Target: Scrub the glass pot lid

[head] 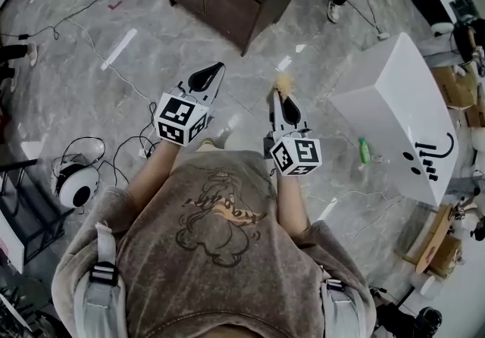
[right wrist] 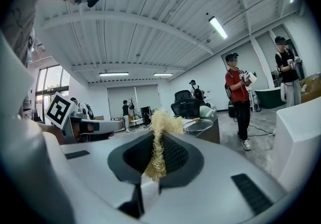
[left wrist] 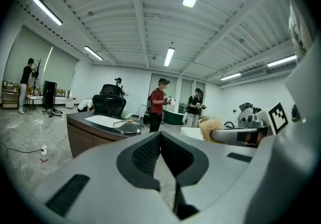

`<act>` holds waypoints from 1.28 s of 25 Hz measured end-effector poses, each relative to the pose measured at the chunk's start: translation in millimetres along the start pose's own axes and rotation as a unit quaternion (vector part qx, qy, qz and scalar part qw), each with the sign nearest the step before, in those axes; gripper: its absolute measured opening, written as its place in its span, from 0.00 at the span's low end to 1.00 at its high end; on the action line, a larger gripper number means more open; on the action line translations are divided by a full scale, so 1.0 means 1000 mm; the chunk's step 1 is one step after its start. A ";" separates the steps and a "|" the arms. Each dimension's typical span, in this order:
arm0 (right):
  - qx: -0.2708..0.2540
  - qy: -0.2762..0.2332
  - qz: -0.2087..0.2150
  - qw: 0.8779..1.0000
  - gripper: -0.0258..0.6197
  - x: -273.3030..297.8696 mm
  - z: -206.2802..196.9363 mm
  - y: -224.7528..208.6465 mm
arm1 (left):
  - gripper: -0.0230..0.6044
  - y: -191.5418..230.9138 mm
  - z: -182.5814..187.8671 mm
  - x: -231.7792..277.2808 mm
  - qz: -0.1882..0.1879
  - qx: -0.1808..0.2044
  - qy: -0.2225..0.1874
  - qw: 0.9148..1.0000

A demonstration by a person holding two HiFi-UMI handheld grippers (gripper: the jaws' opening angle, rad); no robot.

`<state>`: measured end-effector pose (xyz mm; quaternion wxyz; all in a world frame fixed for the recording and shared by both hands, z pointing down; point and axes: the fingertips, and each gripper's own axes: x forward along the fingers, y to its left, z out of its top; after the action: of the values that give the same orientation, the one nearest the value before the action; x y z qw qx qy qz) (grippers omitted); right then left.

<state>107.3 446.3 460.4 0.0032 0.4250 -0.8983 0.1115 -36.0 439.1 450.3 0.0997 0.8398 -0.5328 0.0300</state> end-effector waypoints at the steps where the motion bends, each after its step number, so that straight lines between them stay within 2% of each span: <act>1: 0.001 -0.001 -0.002 1.000 0.10 0.001 -0.001 0.000 | 0.06 0.001 0.000 0.001 -0.002 0.001 0.001 1.000; 15: 0.003 -0.013 -0.016 1.000 0.10 0.042 0.008 -0.024 | 0.06 0.028 0.005 0.041 -0.015 0.003 -0.005 1.000; 32: 0.014 0.002 -0.015 1.000 0.10 0.117 0.016 -0.088 | 0.06 0.072 0.013 0.133 -0.021 -0.004 0.010 1.000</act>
<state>101.5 300.0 473.6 0.0011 0.4380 -0.8903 0.1249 -43.9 288.4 467.9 0.1090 0.8501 -0.5140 0.0344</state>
